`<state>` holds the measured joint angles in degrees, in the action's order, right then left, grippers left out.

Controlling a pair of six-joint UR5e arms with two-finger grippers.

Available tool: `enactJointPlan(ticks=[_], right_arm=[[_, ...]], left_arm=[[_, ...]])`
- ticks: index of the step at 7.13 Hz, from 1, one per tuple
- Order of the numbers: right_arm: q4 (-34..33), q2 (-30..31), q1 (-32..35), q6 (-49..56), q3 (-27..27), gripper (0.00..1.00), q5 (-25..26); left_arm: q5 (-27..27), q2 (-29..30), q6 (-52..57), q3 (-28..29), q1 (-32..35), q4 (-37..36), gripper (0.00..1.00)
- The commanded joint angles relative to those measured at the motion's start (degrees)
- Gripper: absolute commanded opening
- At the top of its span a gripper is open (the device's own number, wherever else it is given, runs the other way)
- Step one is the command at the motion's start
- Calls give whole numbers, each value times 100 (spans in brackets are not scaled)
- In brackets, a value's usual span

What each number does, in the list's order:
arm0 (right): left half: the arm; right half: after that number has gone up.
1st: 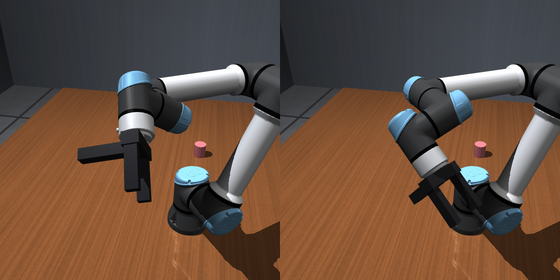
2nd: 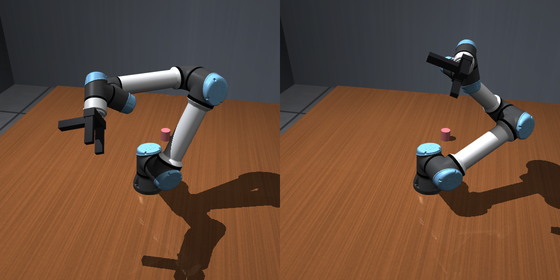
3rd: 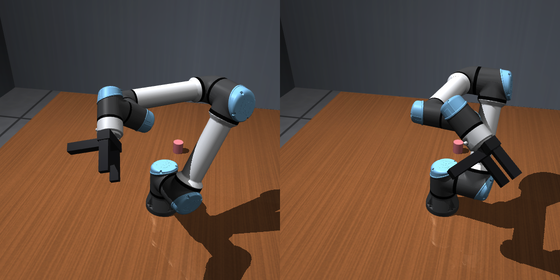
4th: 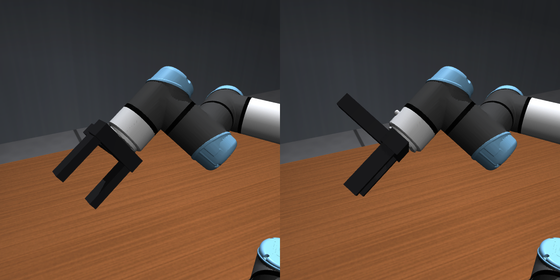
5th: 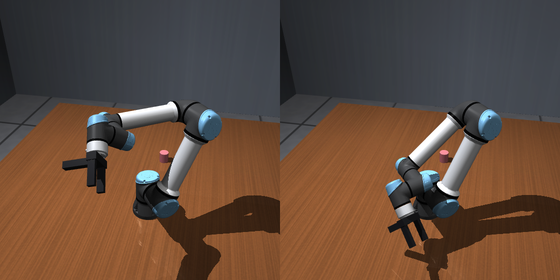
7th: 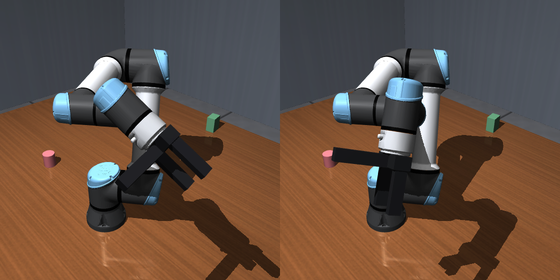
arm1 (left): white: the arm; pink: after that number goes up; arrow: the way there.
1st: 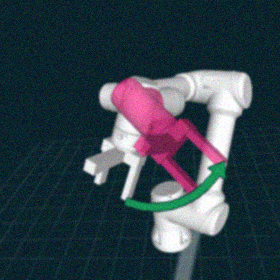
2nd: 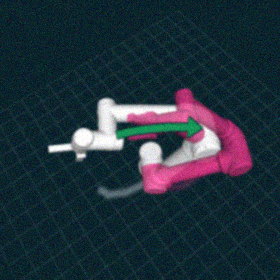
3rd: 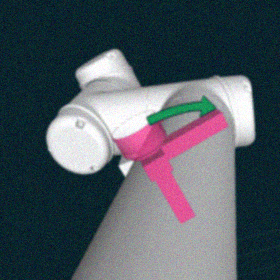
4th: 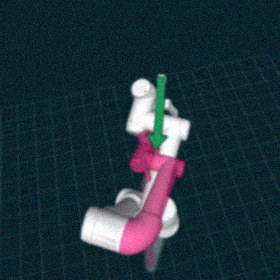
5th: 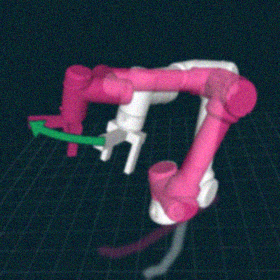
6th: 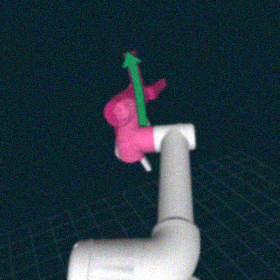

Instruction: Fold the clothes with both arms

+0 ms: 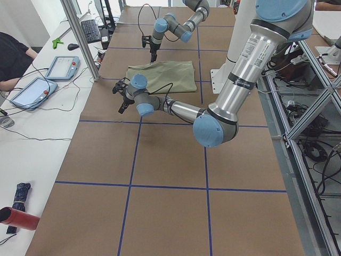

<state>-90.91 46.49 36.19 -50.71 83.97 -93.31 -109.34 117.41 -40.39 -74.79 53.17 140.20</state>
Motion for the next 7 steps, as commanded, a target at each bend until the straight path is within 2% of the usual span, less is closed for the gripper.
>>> enactJointPlan(ticks=[1,7], right_arm=[[311,-25,-15,-106,-363,100,-11],[75,45,-15,350,-750,100,-64]], left_arm=[[0,-25,-4,-9,-9,322,100],[0,-95,5,-62,-9,342,100]])
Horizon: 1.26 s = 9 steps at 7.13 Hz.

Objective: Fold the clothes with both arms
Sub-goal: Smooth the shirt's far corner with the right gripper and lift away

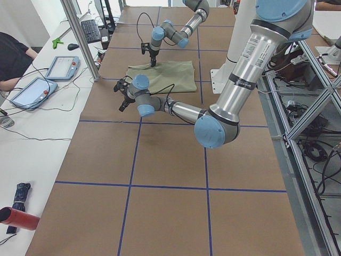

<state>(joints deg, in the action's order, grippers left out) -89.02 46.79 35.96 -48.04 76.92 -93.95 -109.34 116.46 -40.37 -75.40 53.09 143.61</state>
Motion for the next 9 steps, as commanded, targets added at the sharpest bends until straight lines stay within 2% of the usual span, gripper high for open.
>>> enactJointPlan(ticks=[1,4,5,6,8,9], right_arm=[[-238,31,51,197,-63,100,8],[-379,304,507,926,-45,100,9],[-362,243,630,937,-2,100,-35],[-310,234,779,928,25,100,-314],[-292,400,894,928,86,100,-334],[-57,392,1052,850,191,100,-578]], left_arm=[[-9,-1,3,-10,0,0,100],[-9,-1,3,-1,-9,-8,100],[-209,-1,12,34,-18,-8,100],[-359,-9,12,25,-18,-8,100],[-369,-1,-6,25,-18,-26,100],[-560,26,-23,-18,-18,-96,100]])
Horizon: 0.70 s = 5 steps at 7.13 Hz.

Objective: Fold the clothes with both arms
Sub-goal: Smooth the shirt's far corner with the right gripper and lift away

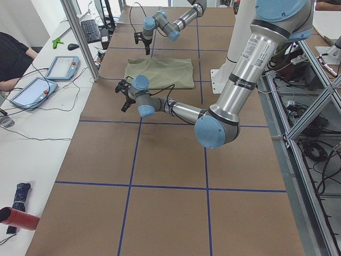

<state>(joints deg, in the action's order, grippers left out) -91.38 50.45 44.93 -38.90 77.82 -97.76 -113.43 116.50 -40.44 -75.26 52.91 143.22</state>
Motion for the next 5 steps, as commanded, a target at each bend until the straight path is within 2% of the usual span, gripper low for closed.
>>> enactJointPlan(ticks=[1,3,4,5], right_arm=[[512,44,426,-100,215,100,-965],[751,708,499,-1016,1300,100,-1341],[1449,1286,464,-1780,1845,100,-1508],[2378,1901,394,-2518,2277,100,-1579]], left_arm=[[-275,4,-426,-337,0,-206,100],[-346,-22,-1366,-1686,-131,-1579,100],[-312,-335,-1666,-2520,-463,-2100,100],[-250,-617,-2270,-3059,-805,-2105,100]])
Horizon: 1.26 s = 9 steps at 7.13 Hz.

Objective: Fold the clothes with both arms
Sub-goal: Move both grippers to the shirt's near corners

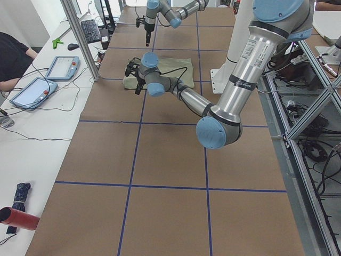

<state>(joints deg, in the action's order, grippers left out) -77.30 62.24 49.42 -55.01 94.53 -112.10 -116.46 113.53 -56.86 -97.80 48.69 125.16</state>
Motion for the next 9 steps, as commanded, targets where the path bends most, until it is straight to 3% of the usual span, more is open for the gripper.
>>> enactJointPlan(ticks=[1,3,4,5,6,9], right_arm=[[1458,1259,-238,-1750,1037,100,-67],[1472,1815,-755,-2783,1864,100,509],[1472,1836,-1081,-3196,1954,100,905],[1489,1836,-1301,-3270,1973,100,1179],[1489,1827,-1338,-3279,2016,100,1190],[1489,1818,-1339,-3271,2061,100,1217]], left_arm=[[515,-366,-1303,-1098,-944,-300,100],[1570,-393,-2631,-1216,-2078,-300,100],[2114,-393,-3272,-1111,-2597,-291,99],[2554,-376,-3844,-1023,-3046,-256,85],[2689,-358,-4180,-831,-3294,-230,79],[2821,-314,-4420,-706,-3621,-185,76]])
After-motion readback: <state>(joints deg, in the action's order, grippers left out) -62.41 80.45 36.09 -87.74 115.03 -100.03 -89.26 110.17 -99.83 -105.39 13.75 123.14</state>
